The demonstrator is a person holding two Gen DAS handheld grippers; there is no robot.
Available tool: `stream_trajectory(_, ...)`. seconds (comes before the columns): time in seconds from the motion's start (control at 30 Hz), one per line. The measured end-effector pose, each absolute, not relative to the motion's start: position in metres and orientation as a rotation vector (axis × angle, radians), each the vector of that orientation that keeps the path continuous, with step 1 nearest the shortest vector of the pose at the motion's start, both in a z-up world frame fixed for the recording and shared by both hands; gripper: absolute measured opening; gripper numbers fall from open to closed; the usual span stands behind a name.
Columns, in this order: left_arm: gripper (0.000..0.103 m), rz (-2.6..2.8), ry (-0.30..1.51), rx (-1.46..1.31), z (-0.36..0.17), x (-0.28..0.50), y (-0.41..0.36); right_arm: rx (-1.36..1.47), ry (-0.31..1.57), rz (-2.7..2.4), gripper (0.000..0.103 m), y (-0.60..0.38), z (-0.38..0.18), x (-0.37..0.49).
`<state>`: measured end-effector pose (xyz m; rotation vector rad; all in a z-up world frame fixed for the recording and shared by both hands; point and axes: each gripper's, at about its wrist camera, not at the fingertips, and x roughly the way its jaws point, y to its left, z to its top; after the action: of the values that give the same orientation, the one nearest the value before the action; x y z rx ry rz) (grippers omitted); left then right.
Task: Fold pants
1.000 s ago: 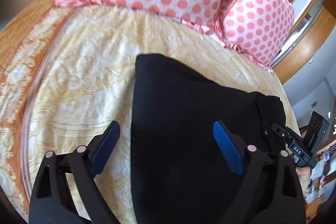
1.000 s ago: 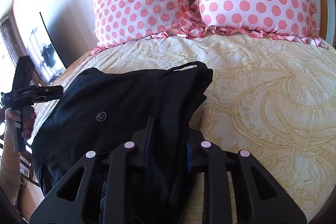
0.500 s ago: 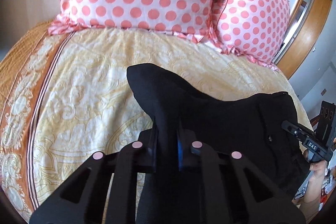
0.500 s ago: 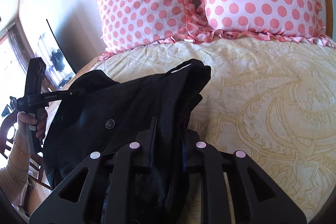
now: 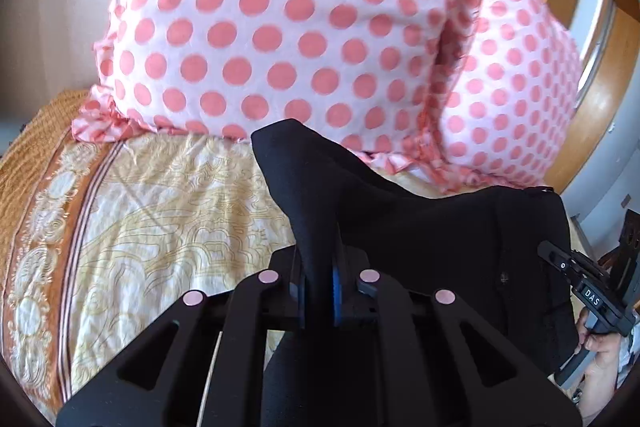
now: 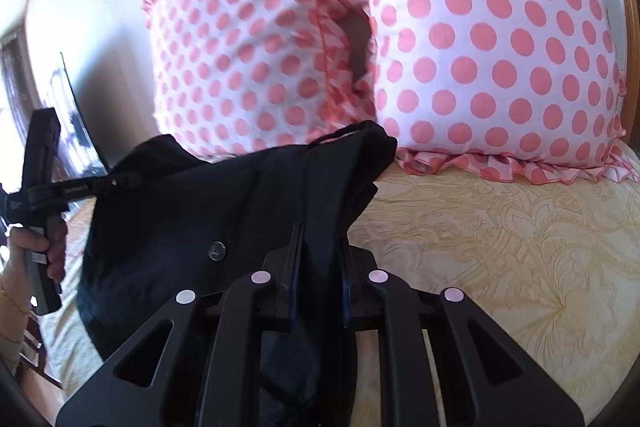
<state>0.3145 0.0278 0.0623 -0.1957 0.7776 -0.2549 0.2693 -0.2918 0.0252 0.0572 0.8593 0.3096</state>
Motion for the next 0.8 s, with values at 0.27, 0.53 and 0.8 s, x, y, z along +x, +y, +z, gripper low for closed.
stream_trajectory(0.27, 0.048, -0.143, 0.893, -0.18, 0.019, 0.337, 0.027, -0.029, 0.99, 0.201, 0.037, -0.287, 0.002, 0.279)
stream_trajectory(0.53, 0.082, -0.129, 0.687, -0.077, 0.074, 0.252, 0.034, -0.091, 0.816, 0.14, 0.054, -0.295, 0.06, 0.217)
stream_trajectory(0.8, 0.089, -0.349, 0.871, 0.017, 0.024, 0.182, -0.041, -0.362, 0.993, 0.288, 0.054, -0.231, 0.022, 0.174)
